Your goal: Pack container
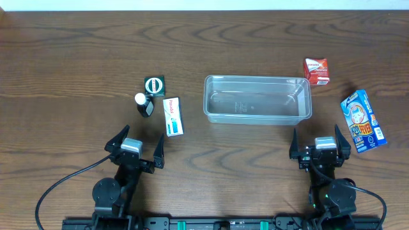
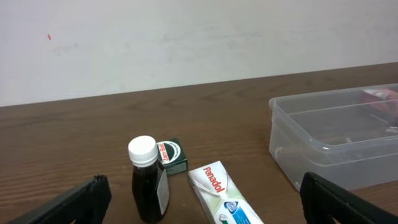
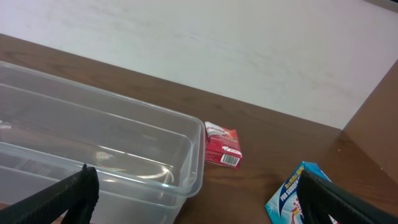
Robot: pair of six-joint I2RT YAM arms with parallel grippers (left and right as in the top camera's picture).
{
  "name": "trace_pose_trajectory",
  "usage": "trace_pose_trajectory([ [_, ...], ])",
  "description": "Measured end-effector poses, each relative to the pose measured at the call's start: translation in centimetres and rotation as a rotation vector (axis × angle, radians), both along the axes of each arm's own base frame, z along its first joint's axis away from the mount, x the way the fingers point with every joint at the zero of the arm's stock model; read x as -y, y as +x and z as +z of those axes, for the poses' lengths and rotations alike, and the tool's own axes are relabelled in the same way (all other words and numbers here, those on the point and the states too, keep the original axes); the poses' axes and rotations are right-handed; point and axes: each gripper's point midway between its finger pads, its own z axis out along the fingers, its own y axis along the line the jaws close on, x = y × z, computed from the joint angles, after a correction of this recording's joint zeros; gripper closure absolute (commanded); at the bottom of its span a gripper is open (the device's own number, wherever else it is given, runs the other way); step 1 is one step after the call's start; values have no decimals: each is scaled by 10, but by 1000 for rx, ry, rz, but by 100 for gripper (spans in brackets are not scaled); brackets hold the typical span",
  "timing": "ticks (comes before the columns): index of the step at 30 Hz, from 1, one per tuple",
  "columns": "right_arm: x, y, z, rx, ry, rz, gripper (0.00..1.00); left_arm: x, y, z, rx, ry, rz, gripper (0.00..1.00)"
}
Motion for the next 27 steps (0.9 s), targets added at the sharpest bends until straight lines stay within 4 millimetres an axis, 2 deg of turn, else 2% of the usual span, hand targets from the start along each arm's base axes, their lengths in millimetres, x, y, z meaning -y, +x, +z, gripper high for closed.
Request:
trace_pose_trajectory([
  [14,0,0,1,5,1,0,1,0,0,0,0,0,0,2],
  [20,-10,0,-1,-4,3,59,1,0,0,0,0,0,0,2],
  [22,-18,-1,5,20,10,104,1,0,0,0,0,0,0,2],
  [25,-37,-4,29,118,26,216,1,0,0,0,0,0,0,2],
  [27,-43,-6,44,178,33,254,1,0,0,0,0,0,0,2],
])
